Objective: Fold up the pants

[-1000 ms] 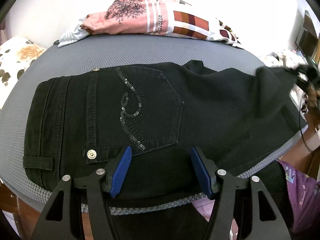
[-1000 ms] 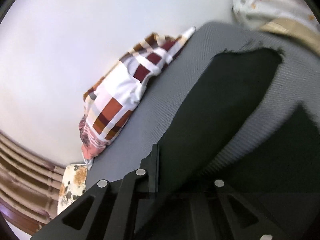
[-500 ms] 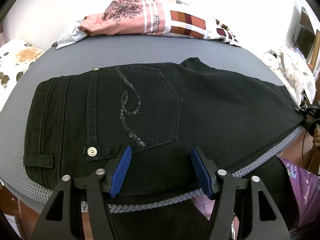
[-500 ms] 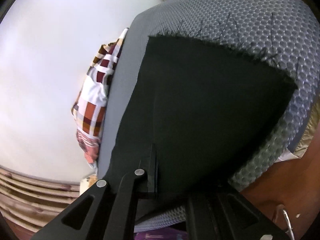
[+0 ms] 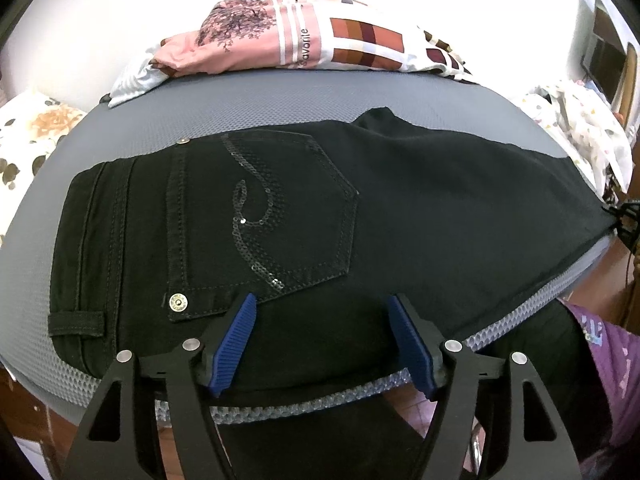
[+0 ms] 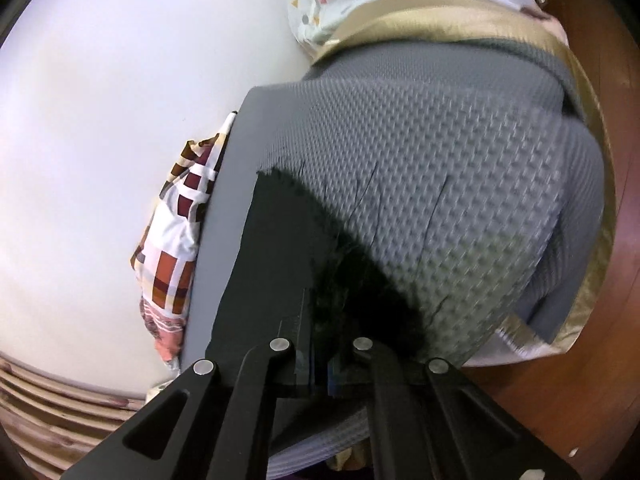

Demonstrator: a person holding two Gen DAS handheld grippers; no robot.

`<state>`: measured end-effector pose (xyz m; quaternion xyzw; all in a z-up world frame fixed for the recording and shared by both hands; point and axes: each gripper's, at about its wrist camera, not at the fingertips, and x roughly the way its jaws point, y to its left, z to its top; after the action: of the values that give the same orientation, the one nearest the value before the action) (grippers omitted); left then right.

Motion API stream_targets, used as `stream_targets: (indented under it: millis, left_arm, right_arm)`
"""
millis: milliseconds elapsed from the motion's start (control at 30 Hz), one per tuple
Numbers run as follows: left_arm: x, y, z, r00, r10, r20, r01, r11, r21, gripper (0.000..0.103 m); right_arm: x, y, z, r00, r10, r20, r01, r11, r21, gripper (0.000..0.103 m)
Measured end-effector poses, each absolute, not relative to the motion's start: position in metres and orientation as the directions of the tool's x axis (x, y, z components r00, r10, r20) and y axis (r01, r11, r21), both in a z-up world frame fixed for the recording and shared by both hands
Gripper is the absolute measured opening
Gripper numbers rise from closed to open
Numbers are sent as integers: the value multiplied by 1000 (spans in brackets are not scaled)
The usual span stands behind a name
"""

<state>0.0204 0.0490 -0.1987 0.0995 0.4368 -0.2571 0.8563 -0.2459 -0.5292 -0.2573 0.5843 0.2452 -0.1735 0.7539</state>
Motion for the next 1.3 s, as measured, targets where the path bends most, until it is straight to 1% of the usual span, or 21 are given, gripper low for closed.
stream_targets:
  millis: [67, 167, 400, 500, 533, 567, 600, 667, 700, 733, 767, 833, 900, 933, 967, 1000, 1100, 1133, 1200, 1233, 1300]
  left_arm:
    - [19, 48, -199, 487, -350, -800, 528, 848, -50, 71]
    - [19, 48, -199, 486, -351, -800, 528, 848, -51, 71]
    - [18, 47, -197, 477, -353, -805, 531, 845, -56, 71]
    - [10, 50, -181, 474, -381, -794, 535, 841, -84, 71]
    - [7, 51, -173, 488, -384, -784, 535, 841, -79, 71]
    - [4, 52, -165, 506, -384, -773, 532, 844, -71, 71]
    - [0, 56, -154, 528, -384, -758, 522, 850, -67, 71]
    - [-1, 64, -141, 544, -390, -743, 502, 861, -85, 73]
    - [-3, 72, -133, 561, -395, -728, 477, 873, -106, 73]
    - [-2, 77, -128, 573, -396, -717, 460, 880, -119, 73]
    - [-2, 85, -124, 589, -397, -704, 439, 888, -133, 73]
    - [-1, 96, -120, 620, -370, -692, 399, 908, -127, 75]
    - [4, 104, -122, 629, -329, -704, 364, 925, -107, 75]
    - [6, 109, -124, 625, -309, -717, 344, 934, -102, 75]
    - [7, 113, -126, 621, -297, -725, 329, 939, -103, 75]
    - [8, 120, -128, 615, -289, -734, 309, 944, -112, 75]
    - [11, 130, -130, 613, -290, -735, 278, 950, -143, 75]
    - [11, 132, -130, 610, -294, -736, 272, 950, -155, 75]
    - [12, 131, -129, 614, -299, -730, 270, 949, -161, 75]
    - [11, 131, -127, 620, -298, -726, 274, 949, -156, 75]
    - [13, 127, -127, 618, -292, -730, 276, 950, -147, 75]
  right_arm:
    - [-254, -533, -263, 824, 25, -566, 542, 257, 800, 2]
    - [-254, -530, -259, 815, 13, -580, 549, 301, 779, 2]
    - [-264, -536, -259, 816, 0, -578, 550, 306, 777, 2]
    - [-275, -544, -260, 807, -22, -591, 573, 272, 773, 2]
    - [-284, -549, -256, 777, -73, -625, 620, 253, 742, 2]
    - [-290, -552, -250, 758, -113, -642, 647, 248, 720, 9]
    - [-294, -554, -244, 753, -133, -645, 656, 242, 715, 10]
    - [-298, -551, -221, 799, -133, -586, 599, 256, 759, 10]
    - [-291, -546, -211, 822, -112, -559, 565, 290, 772, 10]
    - [-273, -531, -192, 857, -41, -514, 490, 375, 787, 10]
    - [-259, -520, -185, 869, 16, -495, 444, 415, 794, 10]
    - [-212, -475, -169, 863, 235, -448, 288, 501, 816, 11]
    - [-171, -419, -155, 808, 366, -462, 167, 610, 775, 12]
    - [-149, -382, -150, 757, 451, -473, 78, 656, 750, 12]
    - [-134, -353, -150, 707, 510, -490, 21, 678, 735, 13]
    - [-118, -319, -152, 643, 552, -530, -32, 711, 702, 15]
    - [-85, -236, -164, 507, 576, -642, -164, 795, 584, 16]
    - [-74, -220, -167, 485, 584, -652, -186, 797, 575, 16]
    - [-55, -206, -168, 472, 630, -617, -200, 758, 620, 16]
    - [-43, -203, -165, 485, 625, -612, -202, 761, 617, 17]
    - [-19, -199, -162, 500, 596, -628, -210, 787, 580, 25]
